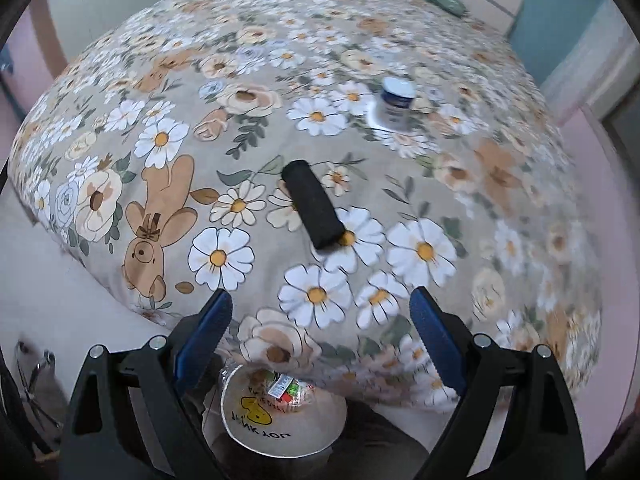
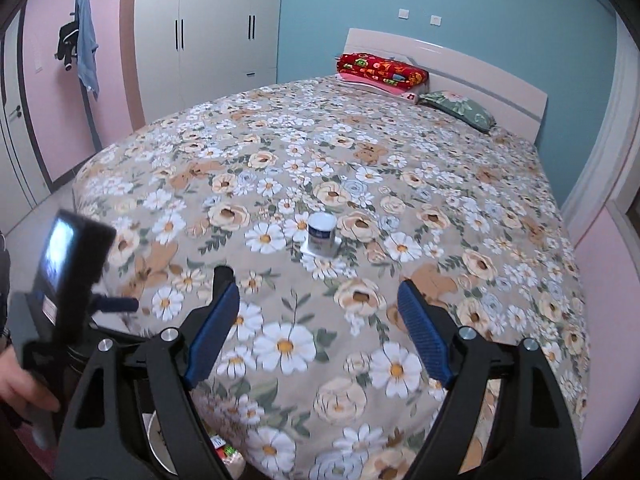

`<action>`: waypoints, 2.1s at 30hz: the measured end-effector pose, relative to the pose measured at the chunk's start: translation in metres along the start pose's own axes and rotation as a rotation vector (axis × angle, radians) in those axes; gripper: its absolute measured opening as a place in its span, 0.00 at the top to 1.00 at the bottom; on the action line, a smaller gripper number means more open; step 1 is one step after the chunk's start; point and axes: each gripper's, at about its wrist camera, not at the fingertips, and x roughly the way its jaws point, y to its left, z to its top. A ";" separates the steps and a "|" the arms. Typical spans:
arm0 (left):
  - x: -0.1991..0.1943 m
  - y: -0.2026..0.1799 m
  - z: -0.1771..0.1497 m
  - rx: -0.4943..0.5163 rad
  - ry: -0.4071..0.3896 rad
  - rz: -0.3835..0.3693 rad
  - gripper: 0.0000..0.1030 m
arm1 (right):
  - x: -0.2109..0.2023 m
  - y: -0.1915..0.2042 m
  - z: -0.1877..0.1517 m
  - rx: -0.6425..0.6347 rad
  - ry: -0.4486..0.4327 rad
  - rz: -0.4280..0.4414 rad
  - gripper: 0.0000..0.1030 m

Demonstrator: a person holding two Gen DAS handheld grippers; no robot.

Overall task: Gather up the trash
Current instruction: 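Raise both open tools from the bin toward the black cylinder on the bed, then close the left tool on the black cylinder while the right tool grasps the white jar, then lift the black cylinder and white jar with both tools toward the trash bin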

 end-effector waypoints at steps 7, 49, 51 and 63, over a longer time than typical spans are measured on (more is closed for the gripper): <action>0.040 -0.001 0.025 -0.085 0.027 0.036 0.11 | 0.063 -0.009 0.022 -0.002 0.031 0.042 0.22; 0.114 -0.004 0.063 0.071 0.007 0.040 0.61 | 0.316 -0.018 0.044 0.115 0.195 0.051 0.52; 0.108 -0.003 0.064 0.087 0.003 0.034 0.61 | 0.302 -0.019 0.047 0.113 0.185 0.037 0.52; 0.029 0.002 0.082 0.191 -0.123 0.002 0.61 | 0.206 -0.010 0.063 0.080 0.133 -0.021 0.52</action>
